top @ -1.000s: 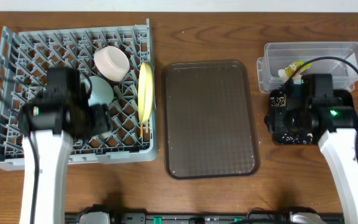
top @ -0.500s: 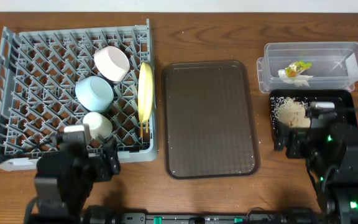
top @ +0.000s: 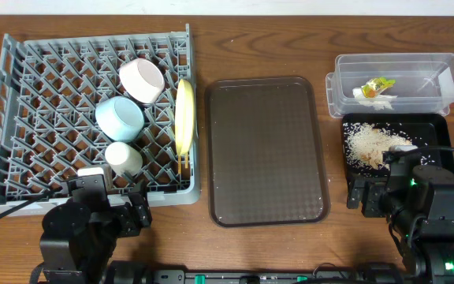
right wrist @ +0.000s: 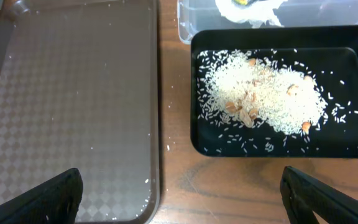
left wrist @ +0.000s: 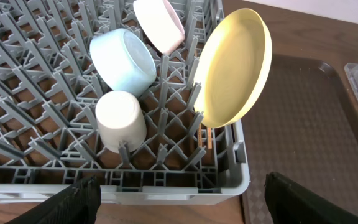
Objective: Sort waste into correct bins and load items into the dishwasher rack
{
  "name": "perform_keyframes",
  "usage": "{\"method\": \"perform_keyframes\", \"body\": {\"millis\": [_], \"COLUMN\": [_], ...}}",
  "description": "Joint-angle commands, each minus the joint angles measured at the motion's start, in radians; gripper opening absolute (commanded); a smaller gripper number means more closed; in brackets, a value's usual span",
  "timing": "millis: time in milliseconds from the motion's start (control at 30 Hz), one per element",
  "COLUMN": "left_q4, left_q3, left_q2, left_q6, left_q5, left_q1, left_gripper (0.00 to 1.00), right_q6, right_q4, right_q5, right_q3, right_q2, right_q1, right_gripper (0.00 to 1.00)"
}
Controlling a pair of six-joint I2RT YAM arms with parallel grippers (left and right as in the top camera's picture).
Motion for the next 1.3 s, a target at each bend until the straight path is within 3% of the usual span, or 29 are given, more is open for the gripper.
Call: {"method": "perform_keyframes", "body": {"millis": [0, 167, 267, 567, 800, 1033, 1133, 1267], "left_q4": [-0.001, -0.001, -0.002, -0.002, -0.002, -0.001, -0.001, -0.001], "left_q3": [-0.008, -0.008, -0.008, -0.008, -0.008, -0.008, -0.008, -0.008], "left_q2": [-0.002, -0.002, -0.002, -0.002, -0.002, -0.002, -0.002, -0.002], "left_q6": [0.014, 0.014, 0.014, 0.014, 0.014, 0.014, 0.014, 0.014], "left_q5": [-0.001, -0.001, -0.001, -0.001, -0.001, -0.001, -0.001, -0.001], "left_q1": [-0.005, -0.005, -0.005, -0.005, -0.005, -0.005, -0.005, -0.005], "left_gripper": [0.86, 0.86, 0.86, 0.86, 0.86, 0.86, 0.86, 0.86], "right_q6": [0.006, -0.006, -0.009, -0.008, -0.010, -0.010, -0.008, -0.009], "right_q4": [-0.011, -0.024, 0.052, 0.654, 0.929, 0.972, 0.876, 0.881], "right_q5": [0.009, 0.014, 0.004, 0.002, 0.011, 0.037, 0.034, 0.032], "right_q3": [-0.008, -0.012, -0.049, -0.460, -0.653, -0.770, -0.784, -0.784], "right_q2": [-0.001, -0.016, -0.084, -0.465, -0.616, -0.639, -0.639, -0.634], "right_q1": [0.011, 0.013, 0.018, 0.071, 0.080, 0.080, 0.080, 0.080], "right_gripper": [0.99, 0.99, 0.99, 0.99, 0.99, 0.99, 0.99, 0.99]}}
